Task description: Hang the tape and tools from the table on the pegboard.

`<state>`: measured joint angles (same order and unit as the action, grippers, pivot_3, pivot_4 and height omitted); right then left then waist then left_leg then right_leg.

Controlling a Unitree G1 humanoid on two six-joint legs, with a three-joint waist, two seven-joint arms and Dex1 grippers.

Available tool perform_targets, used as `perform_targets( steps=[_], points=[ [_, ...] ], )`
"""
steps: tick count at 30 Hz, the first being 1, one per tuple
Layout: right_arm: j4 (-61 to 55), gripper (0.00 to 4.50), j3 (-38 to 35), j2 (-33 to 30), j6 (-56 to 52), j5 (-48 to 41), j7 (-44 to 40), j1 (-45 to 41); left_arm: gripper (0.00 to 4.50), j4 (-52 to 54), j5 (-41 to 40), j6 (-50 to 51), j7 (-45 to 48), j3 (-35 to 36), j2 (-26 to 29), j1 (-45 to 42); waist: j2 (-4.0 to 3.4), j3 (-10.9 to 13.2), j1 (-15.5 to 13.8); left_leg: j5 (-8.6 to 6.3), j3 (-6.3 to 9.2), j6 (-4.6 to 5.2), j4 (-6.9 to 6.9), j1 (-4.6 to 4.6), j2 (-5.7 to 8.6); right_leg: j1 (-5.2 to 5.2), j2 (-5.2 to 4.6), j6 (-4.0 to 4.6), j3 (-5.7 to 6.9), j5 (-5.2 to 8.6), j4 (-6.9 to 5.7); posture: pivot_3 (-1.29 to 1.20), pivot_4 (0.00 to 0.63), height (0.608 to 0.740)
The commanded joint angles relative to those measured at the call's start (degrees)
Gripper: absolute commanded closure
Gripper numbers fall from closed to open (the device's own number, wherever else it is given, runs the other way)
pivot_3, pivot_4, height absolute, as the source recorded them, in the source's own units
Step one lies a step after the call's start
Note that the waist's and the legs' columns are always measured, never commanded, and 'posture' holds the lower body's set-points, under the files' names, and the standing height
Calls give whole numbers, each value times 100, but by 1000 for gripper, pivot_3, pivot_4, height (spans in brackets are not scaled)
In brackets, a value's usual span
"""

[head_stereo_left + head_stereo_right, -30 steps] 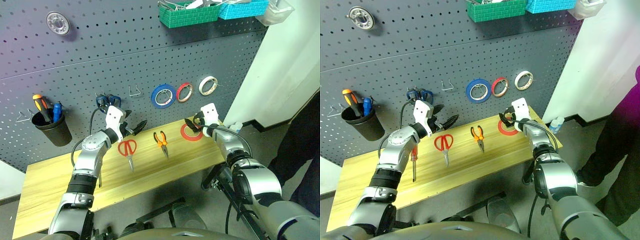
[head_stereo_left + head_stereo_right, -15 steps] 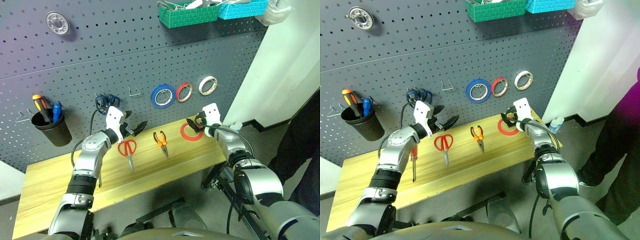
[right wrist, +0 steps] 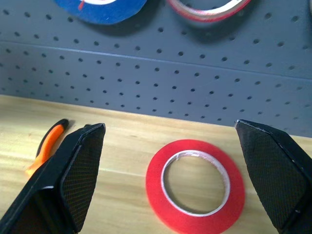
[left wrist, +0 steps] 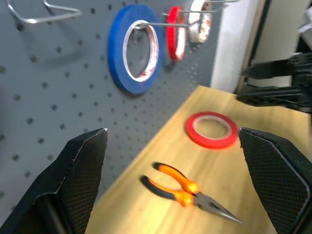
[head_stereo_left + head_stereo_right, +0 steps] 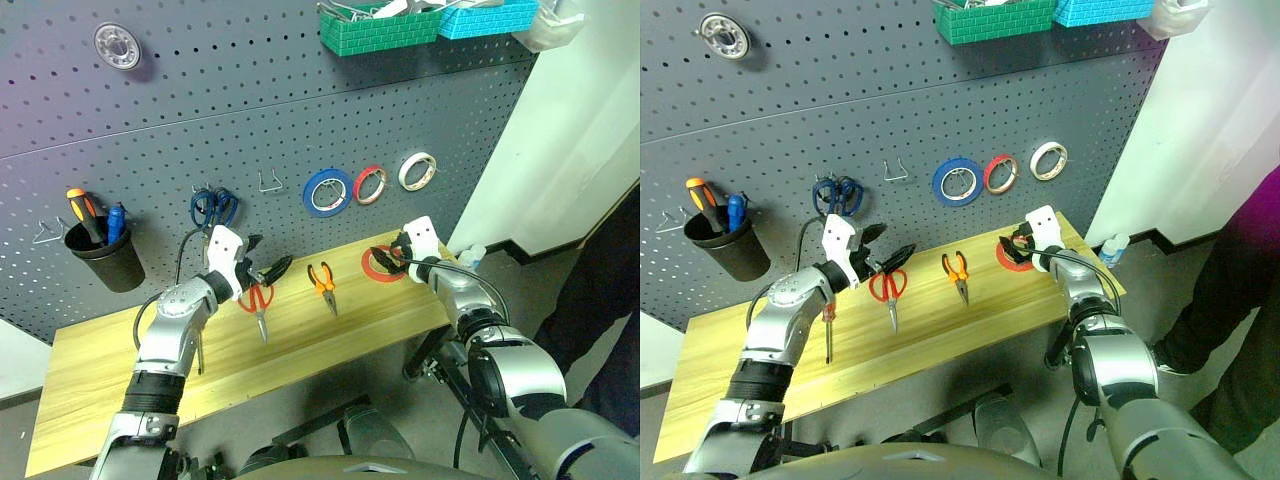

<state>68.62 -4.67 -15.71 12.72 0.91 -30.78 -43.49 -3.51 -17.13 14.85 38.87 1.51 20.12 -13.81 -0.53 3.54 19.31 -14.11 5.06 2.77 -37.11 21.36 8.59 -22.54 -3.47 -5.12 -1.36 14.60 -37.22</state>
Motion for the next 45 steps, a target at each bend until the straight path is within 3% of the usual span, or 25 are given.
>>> perform_targets(
  steps=[1, 7, 17, 30, 35, 37, 39, 40, 43, 45],
  points=[
    [-330, 0, 53, -1, 18, -55, -195, -55, 32, 883, -508, 683, 239, 142, 297, 251, -2, 6, -12, 0, 0, 0, 0, 0, 0, -1, 0, 0, 0, 0, 0, -244, 70, 740],
    [-229, 0, 96, -52, 1, 7, -316, -162, 32, 1899, -1268, 1889, 621, 349, 1089, 789, -21, 61, -263, -2, 1, 2, 7, -3, -2, -2, 5, 3, -5, 3, 0, -213, 97, 740],
    [-179, 0, 238, -4, -6, 63, -405, -225, 32, 2219, -1394, 2086, 336, 448, 1123, 870, -45, 228, -754, -3, -2, 3, 16, -1, -2, -10, 4, 6, -9, 3, 6, -203, 125, 740],
    [-176, 0, -203, -139, -118, -388, -535, -267, 32, 2081, -1190, 1753, 19, 460, 994, 799, -44, 331, -764, -6, -5, 5, 22, 4, -2, -13, 2, 6, -9, 3, 13, -200, 126, 740],
    [-199, 0, -70, -167, 93, -165, -323, -236, 32, 2057, -1215, 1746, 22, 464, 992, 735, -37, 340, -746, -7, 9, 5, 28, 6, 5, -6, -3, 6, 0, 5, 17, -204, 125, 740],
    [-206, 0, -88, -166, 141, -171, -270, -227, 32, 2064, -1212, 1739, 5, 449, 977, 716, -31, 345, -684, -4, 120, 2, 30, 6, 75, 27, -66, 10, 88, 43, 16, -204, 127, 740],
    [-150, 0, -201, -160, -28, -290, -230, -291, 32, 2108, -1210, 1749, -4, 436, 974, 723, -37, 352, -687, 0, 149, 7, 22, 23, 88, 66, -177, 26, 231, 100, 9, -202, 128, 740],
    [-137, 0, -199, -168, -31, -283, -239, -304, 32, 2128, -1217, 1759, -12, 438, 971, 731, -45, 357, -746, 9, 159, 14, 15, 25, 84, 56, -183, 26, 266, 110, 7, -202, 128, 740],
    [-123, 0, -126, -144, 0, -221, -334, -308, 32, 2203, -1234, 1774, -52, 461, 975, 784, -44, 362, -895, -2, 154, 5, 9, 65, 80, -5, -103, 1, 140, 95, 19, -178, 127, 740],
    [-101, 0, -101, -99, 4, -200, -343, -330, 32, 2281, -1254, 1797, -103, 488, 969, 835, -44, 362, -964, 9, 153, -4, 20, 92, 79, -42, -103, -1, 134, 95, 9, -171, 127, 740]
  ],
)
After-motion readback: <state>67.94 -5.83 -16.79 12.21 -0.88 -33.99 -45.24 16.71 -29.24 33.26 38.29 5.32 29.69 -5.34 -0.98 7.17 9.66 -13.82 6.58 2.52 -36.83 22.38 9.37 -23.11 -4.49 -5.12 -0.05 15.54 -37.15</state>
